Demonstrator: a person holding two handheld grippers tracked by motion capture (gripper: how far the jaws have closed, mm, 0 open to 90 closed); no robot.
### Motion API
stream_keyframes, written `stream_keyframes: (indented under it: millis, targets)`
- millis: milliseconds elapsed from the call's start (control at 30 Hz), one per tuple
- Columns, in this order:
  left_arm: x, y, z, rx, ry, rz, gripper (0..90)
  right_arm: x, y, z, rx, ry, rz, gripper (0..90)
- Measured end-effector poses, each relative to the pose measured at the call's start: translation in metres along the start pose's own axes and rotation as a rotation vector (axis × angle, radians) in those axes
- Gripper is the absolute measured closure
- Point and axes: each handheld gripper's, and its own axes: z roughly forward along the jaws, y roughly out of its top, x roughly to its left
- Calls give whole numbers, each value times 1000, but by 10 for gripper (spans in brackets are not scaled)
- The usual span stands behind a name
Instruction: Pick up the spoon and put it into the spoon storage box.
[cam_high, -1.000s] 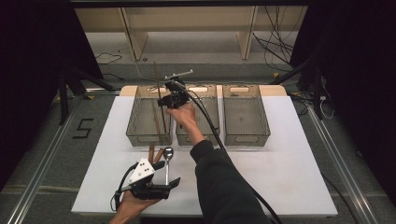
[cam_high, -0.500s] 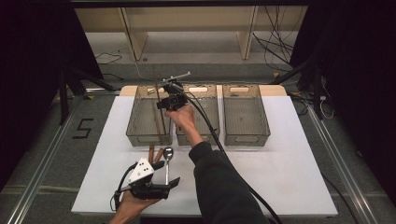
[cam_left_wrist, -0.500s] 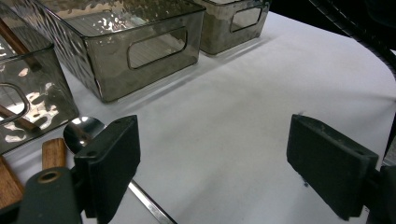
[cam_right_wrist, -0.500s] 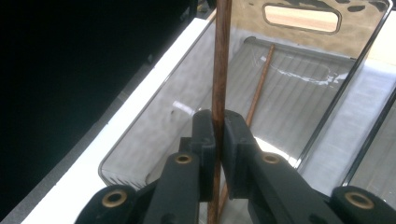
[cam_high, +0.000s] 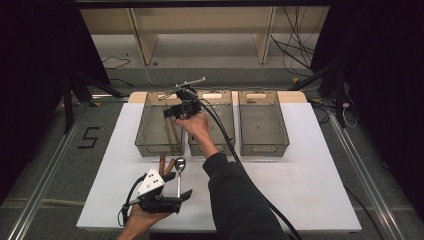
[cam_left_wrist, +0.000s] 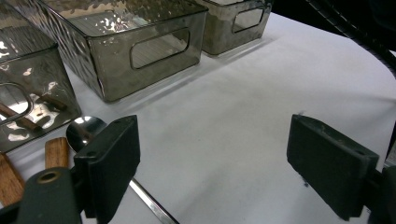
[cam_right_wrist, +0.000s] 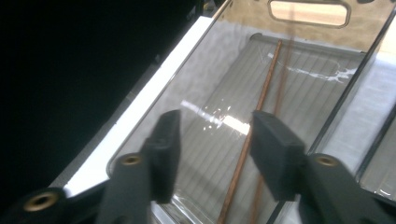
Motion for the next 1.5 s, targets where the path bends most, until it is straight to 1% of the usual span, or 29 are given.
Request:
stream_keyframes:
  millis: [67,167,267,333,433,500,533,567,600,633,733,767,833,900,933,1000,1100,1267,1300,1400,1500]
  targets:
    - [0,0,0,0,3,3,170,0,2,-5,-7,6,-2,492]
    - [0,0,0,0,3,-2,169,2,3,-13,-15,8,-13,457]
    - [1,0,1,-1,4,-10,169,2,3,-23,-27,10,-32,424]
    - [1,0,0,-2,7,-11,169,2,1,-31,-36,19,-47,402]
    - [4,0,-1,0,17,-11,168,-1,-5,-44,-45,19,-71,384]
    - [7,1,-2,0,19,-22,168,-4,-11,-54,-53,23,-91,364]
    - [9,1,-3,-1,27,-25,168,-5,-14,-59,-56,28,-102,355]
    - [10,1,-3,-3,32,-31,168,-8,-20,-67,-62,28,-116,351]
    - [11,2,-3,-1,36,-30,168,-10,-24,-73,-64,23,-119,346]
    - [13,2,-3,-5,44,-39,168,-12,-29,-80,-70,23,-130,343]
    - [17,4,-5,2,61,-47,168,-18,-43,-100,-84,12,-160,333]
    - [19,5,-6,2,67,-54,168,-20,-48,-107,-89,12,-167,332]
    - [23,7,-7,9,71,-83,168,-22,-58,-119,-98,10,-181,331]
    - [26,9,-8,14,79,-97,168,-24,-69,-130,-104,3,-203,331]
    - [27,10,-8,19,85,-103,168,-24,-73,-133,-104,0,-209,331]
    - [29,11,-8,32,93,-107,168,-25,-86,-141,-96,-16,-238,330]
    - [28,12,-6,64,94,-130,169,-26,-103,-147,-89,-10,-257,329]
    - [26,13,-2,118,98,-129,188,-29,-126,-156,-99,1,-262,323]
    - [25,13,0,134,101,-140,198,-29,-129,-158,-99,0,-264,321]
    - [24,15,5,187,116,-144,219,-32,-141,-164,-107,7,-259,320]
    - [24,18,9,232,133,-150,253,-33,-151,-171,-114,1,-266,321]
